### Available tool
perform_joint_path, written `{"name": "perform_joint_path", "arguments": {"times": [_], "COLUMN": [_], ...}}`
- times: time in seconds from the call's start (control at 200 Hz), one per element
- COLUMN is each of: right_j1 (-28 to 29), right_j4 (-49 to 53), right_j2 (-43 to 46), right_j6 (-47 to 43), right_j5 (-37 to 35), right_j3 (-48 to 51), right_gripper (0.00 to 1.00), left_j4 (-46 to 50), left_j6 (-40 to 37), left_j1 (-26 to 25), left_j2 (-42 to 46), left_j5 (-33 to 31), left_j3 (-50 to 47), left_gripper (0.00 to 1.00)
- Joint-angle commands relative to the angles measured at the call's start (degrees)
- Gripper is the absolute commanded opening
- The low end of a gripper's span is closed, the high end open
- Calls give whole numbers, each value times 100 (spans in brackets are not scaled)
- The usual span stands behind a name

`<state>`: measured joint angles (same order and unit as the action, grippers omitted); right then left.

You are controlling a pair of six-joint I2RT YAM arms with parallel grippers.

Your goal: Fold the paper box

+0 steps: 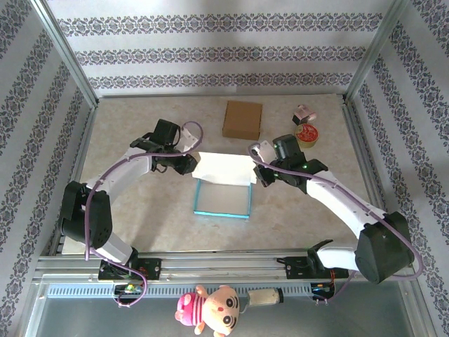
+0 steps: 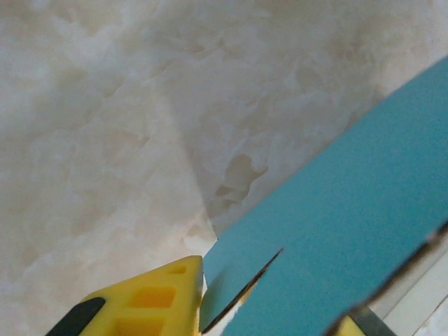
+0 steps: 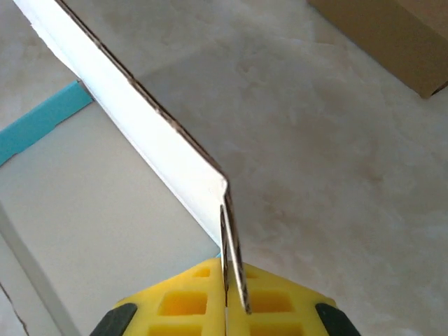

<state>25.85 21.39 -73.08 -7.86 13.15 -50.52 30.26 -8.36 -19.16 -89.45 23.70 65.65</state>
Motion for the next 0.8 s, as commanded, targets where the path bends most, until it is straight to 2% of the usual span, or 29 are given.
{"name": "perform_joint_path", "arguments": {"times": [0.0,0.115,0.21,0.305,0.49,0.64,0.794], "right_j1": [277,508,737,881,1011,1007,970], "right_j4": [-347,-943,-1353,-1715,-2636,-3337,-3656], "right_j2": [170,154,4,-206,-714,-1129,-1453], "right_j6": [685,1430,1620,1614,1449,1537,2122], "right_j5": [-680,-1034,-1517,-1813,-2127,-2058,-1961], "right_j3": [-129,-43,-69,-250,-349,-136,-31], "right_gripper": [3,0,0,0,0,0,0], "left_j4": [-558,-1016,-1304,-1615,-2456,-3235,-3351], "left_j6": [1618,2536,3072,3292,3228,3189,3384], "left_j1": [-243,-609,-847,-983,-1091,-1120,-1131], "left_j2": [353,525,492,478,555,606,523], "left_j5": [-540,-1318,-1859,-2487,-3241,-3244,-3073], "left_j3": [-220,-421,-444,-431,-641,-1093,-1371], "left_gripper": [18,10,8,8,8,8,9]}}
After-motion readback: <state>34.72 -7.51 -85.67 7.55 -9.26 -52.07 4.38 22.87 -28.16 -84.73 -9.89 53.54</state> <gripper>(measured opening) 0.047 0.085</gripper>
